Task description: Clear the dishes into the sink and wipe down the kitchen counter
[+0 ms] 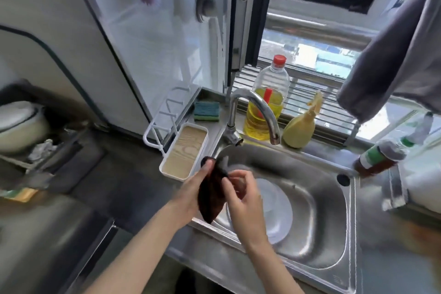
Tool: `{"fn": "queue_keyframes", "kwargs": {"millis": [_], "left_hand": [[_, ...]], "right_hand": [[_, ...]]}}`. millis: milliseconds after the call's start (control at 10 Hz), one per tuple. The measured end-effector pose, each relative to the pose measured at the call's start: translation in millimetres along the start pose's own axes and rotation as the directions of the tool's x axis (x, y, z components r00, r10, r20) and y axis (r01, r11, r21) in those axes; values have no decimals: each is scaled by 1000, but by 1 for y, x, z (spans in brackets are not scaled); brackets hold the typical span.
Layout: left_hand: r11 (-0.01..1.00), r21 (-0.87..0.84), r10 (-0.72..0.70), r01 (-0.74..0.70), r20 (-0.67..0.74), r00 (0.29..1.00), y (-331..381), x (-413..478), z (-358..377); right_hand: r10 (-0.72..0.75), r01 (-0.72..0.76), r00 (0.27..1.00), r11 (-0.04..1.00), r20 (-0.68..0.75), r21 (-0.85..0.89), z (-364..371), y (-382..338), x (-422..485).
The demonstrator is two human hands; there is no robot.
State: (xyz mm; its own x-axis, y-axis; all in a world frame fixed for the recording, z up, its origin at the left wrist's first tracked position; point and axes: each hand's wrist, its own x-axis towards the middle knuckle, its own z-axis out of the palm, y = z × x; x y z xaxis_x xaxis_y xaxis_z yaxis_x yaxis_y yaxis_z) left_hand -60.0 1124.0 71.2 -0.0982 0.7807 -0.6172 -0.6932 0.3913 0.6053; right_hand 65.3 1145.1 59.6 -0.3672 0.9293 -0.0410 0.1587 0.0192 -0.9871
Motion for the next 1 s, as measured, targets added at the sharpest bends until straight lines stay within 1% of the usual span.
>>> {"fn": "queue_keyframes", "kwargs": {"millis": [100, 200, 300, 400, 500, 600, 700, 800, 900, 1000], "left_hand": [[999, -14, 41, -41, 0, 999, 18, -16, -8], [987, -78, 135, -141, -84, 987, 34, -25, -26], [961, -226, 138, -162, -119, 983, 51, -29, -45], [949, -259, 159, -178, -93, 983, 66, -35, -58], [951, -200, 225, -236, -79, 971, 89, -37, -75], [934, 102, 357, -343, -195, 913, 120, -23, -95], [865, 387, 459, -320, -350, 817, 146, 6, -115], [844, 462, 455, -274, -344, 821, 149, 28, -121], [936, 341, 214, -88, -351, 912, 142, 36, -125], [975, 217, 30, 54, -368, 929, 133, 28, -138]], "right_hand": [[-308, 414, 898, 832, 313, -368, 23, -6, -9], [-354, 405, 909, 874, 218, -268, 23, -11, 1], [61, -63, 997, 997, 50, 42, 38, -27, 18], [254, -359, 918, 859, 305, 365, 71, -36, 37], [190, -251, 964, 883, 188, 396, 103, -43, 57], [108, -113, 994, 974, 35, 199, 129, -54, 83], [200, -195, 979, 976, -44, 97, 148, -56, 111], [282, -290, 943, 957, -174, -18, 157, -40, 129], [400, -393, 891, 917, -216, 77, 158, -33, 131], [589, -553, 808, 743, 23, 379, 146, -34, 123]]}}
